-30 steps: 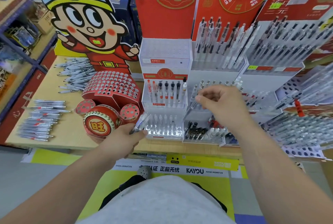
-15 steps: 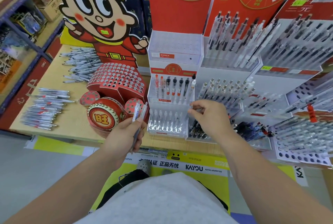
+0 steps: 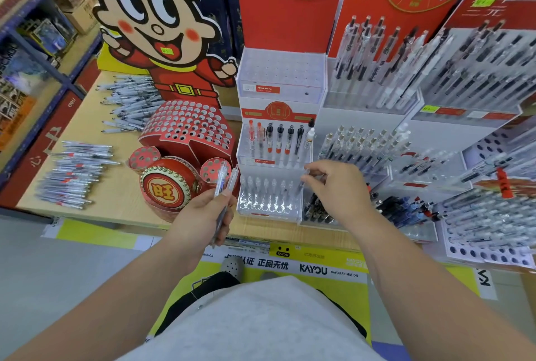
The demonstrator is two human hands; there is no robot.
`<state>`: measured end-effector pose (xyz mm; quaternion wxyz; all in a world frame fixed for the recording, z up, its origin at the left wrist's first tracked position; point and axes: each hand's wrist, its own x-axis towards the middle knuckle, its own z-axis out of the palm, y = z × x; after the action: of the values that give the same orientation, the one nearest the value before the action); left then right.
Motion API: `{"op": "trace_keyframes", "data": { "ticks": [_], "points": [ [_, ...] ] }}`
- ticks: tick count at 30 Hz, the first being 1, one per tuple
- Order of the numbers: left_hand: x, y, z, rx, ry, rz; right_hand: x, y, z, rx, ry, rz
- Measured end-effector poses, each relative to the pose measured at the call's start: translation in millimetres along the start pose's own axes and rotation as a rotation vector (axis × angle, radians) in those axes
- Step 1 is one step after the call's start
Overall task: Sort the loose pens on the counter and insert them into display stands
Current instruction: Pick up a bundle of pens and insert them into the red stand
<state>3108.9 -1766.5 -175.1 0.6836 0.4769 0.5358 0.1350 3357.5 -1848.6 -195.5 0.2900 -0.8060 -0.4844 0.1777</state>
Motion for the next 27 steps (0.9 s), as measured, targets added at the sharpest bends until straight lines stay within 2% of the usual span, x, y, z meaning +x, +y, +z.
{"op": "trace_keyframes", "data": {
  "ticks": [5, 16, 27],
  "points": [
    [0, 2, 2, 0.024, 0.006, 0.011, -2, 1, -2, -0.052, 0.008, -0.010],
    [1, 2, 6, 0.026, -0.016, 0.009, 1, -2, 17, -0.254, -0.179, 0.030],
    [-4, 4, 5, 0.063, -0.087, 0.034, 3, -13, 9, -0.407, -0.216, 0.074]
  ]
}}
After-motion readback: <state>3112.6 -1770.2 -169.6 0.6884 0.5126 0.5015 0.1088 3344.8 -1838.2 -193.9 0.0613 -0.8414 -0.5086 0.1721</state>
